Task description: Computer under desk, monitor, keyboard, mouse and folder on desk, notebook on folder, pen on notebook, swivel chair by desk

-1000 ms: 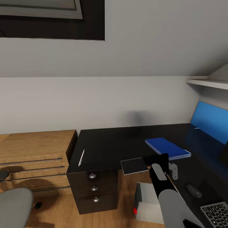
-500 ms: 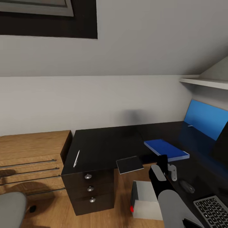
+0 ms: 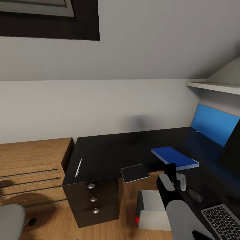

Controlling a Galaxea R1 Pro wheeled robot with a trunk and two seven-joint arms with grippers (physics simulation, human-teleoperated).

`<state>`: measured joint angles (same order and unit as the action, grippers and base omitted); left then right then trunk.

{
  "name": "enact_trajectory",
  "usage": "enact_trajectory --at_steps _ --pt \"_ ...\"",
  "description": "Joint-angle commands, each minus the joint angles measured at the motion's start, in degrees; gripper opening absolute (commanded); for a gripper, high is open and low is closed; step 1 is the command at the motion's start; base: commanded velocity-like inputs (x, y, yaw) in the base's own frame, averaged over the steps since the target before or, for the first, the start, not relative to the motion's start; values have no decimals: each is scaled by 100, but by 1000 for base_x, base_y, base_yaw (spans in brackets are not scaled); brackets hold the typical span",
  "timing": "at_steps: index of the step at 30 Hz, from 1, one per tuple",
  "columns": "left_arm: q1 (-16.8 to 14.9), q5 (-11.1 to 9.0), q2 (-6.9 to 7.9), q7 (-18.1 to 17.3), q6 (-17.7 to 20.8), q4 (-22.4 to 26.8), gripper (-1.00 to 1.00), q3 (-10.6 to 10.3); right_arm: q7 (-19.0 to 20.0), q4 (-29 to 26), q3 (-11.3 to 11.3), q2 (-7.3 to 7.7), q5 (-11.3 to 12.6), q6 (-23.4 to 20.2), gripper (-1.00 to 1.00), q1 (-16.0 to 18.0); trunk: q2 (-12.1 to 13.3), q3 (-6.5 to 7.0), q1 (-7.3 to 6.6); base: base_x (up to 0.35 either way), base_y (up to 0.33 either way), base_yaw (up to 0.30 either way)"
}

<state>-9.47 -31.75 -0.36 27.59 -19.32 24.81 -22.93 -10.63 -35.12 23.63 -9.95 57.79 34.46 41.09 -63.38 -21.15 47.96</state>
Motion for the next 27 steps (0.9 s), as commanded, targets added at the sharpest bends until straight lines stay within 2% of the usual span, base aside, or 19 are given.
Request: enact_trajectory --at_steps 1,7,27 --pt "-6 -52 3 35 -33 30 100 -51 -2 -7 11 -4 12 11 -100 4 -4 -7 0 0 0 -1" --pt "-4 -56 9 41 -30 155 100 -46 -7 -27 26 -4 13 16 -100 4 -4 -7 0 0 0 0" --pt "-3 -51 -34 36 -28 171 100 -45 -1 -65 15 -1 13 17 -100 4 -806 -366 440 0 0 0"
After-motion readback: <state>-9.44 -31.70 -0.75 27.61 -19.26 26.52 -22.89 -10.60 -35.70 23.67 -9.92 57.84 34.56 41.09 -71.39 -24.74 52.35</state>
